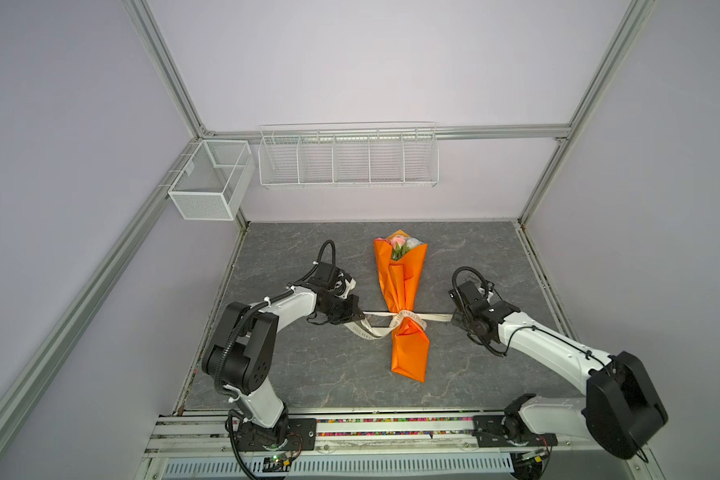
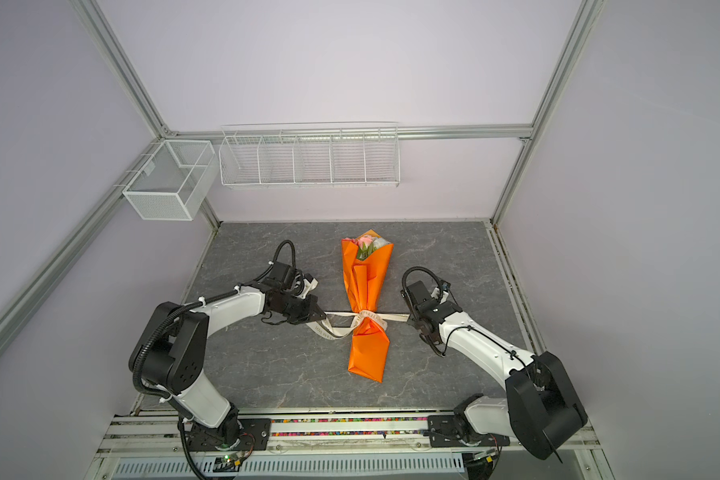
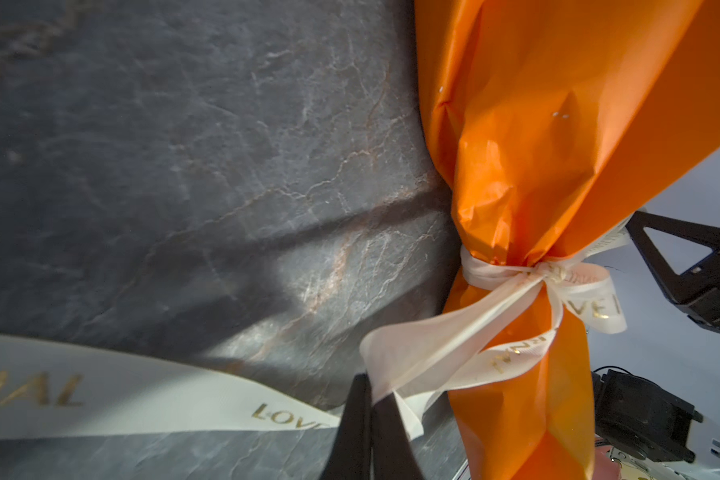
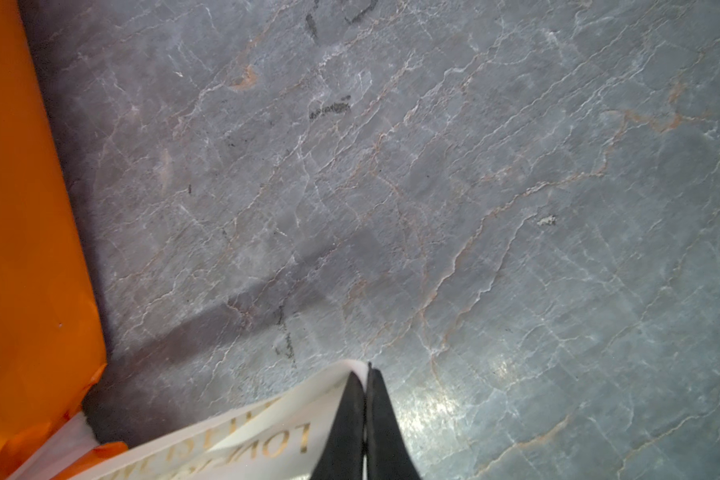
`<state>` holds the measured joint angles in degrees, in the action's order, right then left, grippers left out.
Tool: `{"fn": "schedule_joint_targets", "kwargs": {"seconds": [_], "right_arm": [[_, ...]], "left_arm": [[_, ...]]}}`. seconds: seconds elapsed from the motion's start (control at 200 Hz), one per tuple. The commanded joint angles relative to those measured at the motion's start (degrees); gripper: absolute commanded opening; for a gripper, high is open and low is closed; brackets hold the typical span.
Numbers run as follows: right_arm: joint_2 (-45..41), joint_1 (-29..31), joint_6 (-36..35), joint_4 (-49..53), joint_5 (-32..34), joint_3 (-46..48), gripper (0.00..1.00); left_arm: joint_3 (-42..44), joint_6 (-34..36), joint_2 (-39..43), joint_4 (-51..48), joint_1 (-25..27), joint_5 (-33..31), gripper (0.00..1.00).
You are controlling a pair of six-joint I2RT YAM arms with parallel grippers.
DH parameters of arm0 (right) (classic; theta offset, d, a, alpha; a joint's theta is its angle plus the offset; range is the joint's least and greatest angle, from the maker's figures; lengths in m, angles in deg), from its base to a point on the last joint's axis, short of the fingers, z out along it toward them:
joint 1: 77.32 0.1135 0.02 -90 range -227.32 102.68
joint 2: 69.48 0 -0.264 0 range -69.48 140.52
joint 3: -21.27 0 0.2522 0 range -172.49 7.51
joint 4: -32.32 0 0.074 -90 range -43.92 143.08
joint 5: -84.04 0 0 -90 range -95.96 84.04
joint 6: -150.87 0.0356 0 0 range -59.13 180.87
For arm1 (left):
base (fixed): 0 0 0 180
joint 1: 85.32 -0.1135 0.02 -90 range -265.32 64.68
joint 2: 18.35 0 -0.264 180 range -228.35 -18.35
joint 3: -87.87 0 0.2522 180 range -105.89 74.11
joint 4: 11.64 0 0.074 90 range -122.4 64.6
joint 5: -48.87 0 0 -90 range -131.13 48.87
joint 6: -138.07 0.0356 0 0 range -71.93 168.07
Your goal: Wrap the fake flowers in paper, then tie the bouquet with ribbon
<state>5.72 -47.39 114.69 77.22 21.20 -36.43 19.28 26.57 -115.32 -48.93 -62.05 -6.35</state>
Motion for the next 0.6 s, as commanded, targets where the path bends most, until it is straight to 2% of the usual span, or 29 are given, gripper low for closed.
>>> {"fn": "schedule_joint_targets", "kwargs": {"seconds": [0.0, 0.295, 0.445, 0.51, 0.595], "right_arm": [[0.78, -2.07, 0.81, 3.73, 6.25, 0.09, 0.06], [1.40, -6.50, -1.97, 2.84, 6.15, 1.04, 0.06], [1.29, -8.38, -4.73, 1.67, 5.56, 1.05, 0.06], [1.79, -8.66, -5.80, 0.83, 4.38, 0.89, 0.06], [2.37, -8.61, -5.97, 0.51, 3.07, 0.42, 0.06]], "left_arm": [[-0.50, 1.65, -0.97, -3.34, -2.79, -4.98, 0.00], [-2.74, 4.88, -1.56, -8.05, -4.03, -11.29, 0.00], [-5.35, 9.57, -1.08, -12.25, -5.60, -11.69, 0.00], [-6.87, 11.71, -1.44, -13.58, -5.60, -9.71, 0.00], [-7.78, 11.57, -1.06, -13.64, -5.60, -8.66, 0.00]]}}
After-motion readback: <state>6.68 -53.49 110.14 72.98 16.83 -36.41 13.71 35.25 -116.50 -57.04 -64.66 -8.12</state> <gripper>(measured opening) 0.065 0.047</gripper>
